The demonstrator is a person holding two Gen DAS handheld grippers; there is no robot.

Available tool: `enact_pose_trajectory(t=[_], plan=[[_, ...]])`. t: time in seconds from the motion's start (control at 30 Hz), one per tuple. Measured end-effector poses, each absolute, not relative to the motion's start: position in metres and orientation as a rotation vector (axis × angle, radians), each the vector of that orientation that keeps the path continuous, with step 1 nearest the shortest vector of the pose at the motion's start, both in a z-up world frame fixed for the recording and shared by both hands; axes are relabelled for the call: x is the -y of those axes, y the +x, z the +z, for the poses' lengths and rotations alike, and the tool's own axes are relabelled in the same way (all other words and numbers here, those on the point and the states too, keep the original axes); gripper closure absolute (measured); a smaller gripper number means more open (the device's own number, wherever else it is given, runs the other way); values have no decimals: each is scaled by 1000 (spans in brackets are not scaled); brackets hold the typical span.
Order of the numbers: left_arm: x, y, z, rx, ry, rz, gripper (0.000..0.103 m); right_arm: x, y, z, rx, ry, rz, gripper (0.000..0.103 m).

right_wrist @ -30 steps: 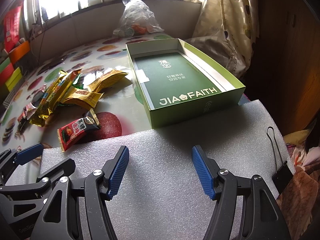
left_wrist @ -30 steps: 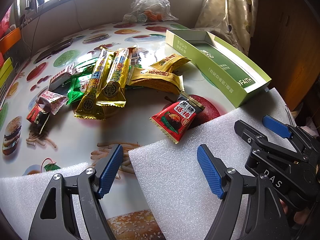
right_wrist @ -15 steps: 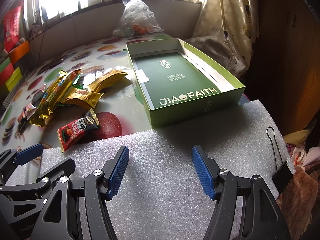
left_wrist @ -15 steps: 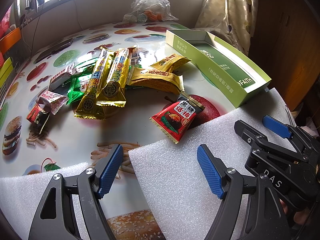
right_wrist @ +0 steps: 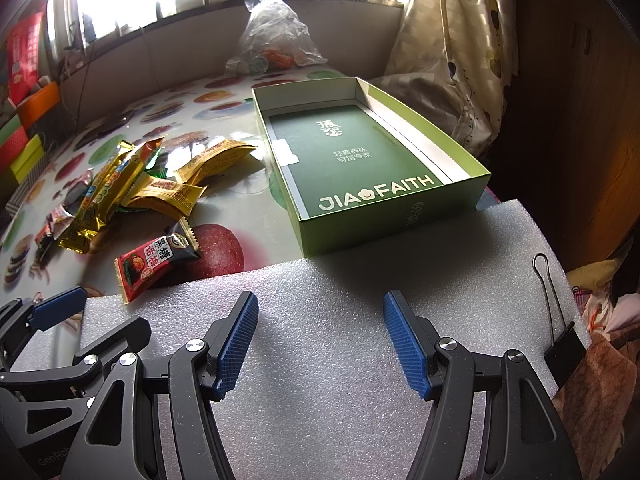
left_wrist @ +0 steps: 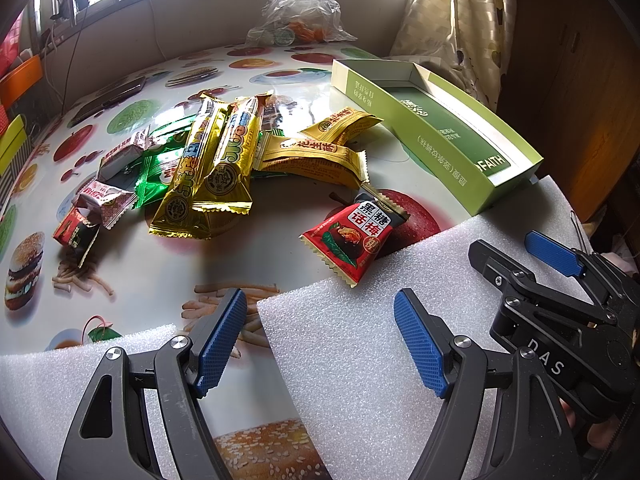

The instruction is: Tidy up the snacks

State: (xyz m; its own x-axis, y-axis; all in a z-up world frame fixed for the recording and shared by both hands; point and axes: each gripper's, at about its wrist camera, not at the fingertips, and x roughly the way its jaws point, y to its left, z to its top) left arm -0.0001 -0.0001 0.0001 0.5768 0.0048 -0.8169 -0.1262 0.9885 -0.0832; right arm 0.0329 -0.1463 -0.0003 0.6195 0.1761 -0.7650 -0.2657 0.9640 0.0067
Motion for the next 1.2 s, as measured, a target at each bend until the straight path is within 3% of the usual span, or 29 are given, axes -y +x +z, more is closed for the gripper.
enact_pose_trajectory(t=[0.8, 1.2], plan=[[0, 0, 0, -953, -139, 72, 27, 146, 33, 0, -865, -112, 255, 38], [-39, -14, 23, -920, -195, 110, 27, 125, 28, 22, -827, -98, 369, 38]])
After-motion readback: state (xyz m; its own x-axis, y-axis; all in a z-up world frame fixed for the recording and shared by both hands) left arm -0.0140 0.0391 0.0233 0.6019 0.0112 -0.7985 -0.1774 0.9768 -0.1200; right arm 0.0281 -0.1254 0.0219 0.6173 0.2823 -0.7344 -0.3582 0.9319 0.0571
